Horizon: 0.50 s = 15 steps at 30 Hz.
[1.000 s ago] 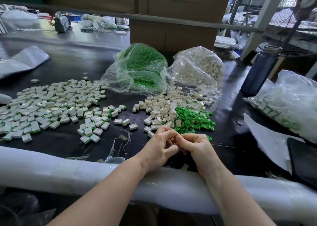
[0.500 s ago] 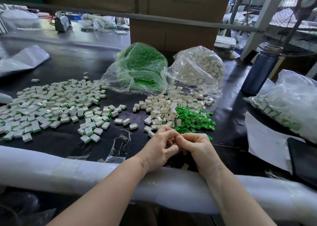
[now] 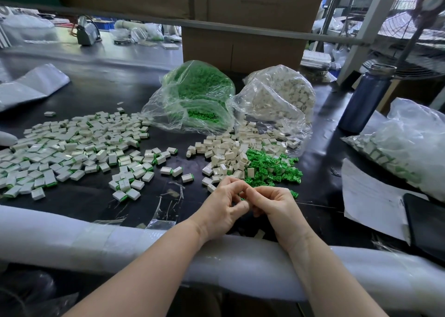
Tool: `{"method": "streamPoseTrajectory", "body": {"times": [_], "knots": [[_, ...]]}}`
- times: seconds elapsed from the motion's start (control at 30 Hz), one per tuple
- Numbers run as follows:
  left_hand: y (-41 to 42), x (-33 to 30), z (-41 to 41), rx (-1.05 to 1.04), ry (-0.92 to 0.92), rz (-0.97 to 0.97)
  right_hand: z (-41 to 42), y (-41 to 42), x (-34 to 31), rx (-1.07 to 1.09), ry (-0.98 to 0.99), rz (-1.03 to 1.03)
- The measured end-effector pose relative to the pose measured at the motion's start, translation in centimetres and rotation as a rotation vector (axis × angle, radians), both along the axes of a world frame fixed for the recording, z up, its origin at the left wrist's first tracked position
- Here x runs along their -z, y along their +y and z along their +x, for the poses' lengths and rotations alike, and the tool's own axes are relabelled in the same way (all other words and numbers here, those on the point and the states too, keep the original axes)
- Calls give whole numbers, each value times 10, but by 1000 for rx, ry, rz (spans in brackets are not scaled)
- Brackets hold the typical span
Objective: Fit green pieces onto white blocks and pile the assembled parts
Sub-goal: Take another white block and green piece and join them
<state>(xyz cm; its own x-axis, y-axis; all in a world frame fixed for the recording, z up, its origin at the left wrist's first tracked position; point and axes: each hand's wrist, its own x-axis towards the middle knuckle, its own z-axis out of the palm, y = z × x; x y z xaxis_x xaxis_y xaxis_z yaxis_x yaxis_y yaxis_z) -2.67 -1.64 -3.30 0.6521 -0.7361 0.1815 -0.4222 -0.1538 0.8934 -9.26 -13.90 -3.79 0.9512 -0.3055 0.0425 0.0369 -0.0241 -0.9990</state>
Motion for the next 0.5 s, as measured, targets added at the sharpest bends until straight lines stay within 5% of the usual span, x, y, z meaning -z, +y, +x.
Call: {"method": "streamPoseTrajectory", "body": {"times": [0.27, 0.5], "knots": [[-1, 2, 3, -128, 3, -3, 0, 0, 0, 154, -25, 48], [-1, 2, 3, -127, -19, 26, -2, -2, 1, 189, -72, -105]]}}
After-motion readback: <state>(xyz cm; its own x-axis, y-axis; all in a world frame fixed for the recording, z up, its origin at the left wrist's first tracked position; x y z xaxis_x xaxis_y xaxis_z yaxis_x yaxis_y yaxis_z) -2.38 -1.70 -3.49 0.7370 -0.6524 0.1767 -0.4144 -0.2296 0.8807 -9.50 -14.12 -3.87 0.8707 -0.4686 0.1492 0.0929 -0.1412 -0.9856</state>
